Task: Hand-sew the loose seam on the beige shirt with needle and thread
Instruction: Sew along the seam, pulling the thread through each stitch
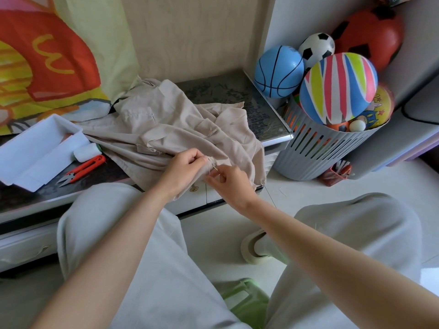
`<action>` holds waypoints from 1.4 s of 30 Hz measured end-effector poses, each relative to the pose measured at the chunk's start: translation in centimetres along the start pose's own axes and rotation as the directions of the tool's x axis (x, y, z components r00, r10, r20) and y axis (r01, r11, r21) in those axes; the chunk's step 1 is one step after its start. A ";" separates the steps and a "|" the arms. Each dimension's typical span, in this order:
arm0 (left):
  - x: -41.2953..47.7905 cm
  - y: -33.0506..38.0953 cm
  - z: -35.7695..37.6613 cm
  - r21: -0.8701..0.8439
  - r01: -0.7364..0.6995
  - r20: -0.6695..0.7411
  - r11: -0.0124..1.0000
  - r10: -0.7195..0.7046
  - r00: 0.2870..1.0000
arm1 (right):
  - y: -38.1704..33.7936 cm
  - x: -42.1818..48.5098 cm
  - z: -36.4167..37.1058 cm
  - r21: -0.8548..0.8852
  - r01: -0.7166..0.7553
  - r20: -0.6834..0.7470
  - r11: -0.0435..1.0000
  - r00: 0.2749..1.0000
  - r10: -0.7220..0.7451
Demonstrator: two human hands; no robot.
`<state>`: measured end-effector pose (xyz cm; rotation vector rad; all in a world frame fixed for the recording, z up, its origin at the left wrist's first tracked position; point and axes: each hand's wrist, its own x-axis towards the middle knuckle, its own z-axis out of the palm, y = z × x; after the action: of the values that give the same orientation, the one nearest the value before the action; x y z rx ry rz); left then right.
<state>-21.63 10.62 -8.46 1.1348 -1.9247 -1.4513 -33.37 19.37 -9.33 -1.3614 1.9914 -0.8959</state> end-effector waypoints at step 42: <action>-0.1 -0.3 -1.0 0.053 -0.052 -0.039 0.997 0.054 0.998 | -1.1 0.2 -0.7 -0.157 0.173 -0.088 0.972 0.978 -0.189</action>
<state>-20.74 10.14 -8.42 1.1186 -1.9607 -1.3474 -33.33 19.03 -8.10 -1.6330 2.0713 -0.9299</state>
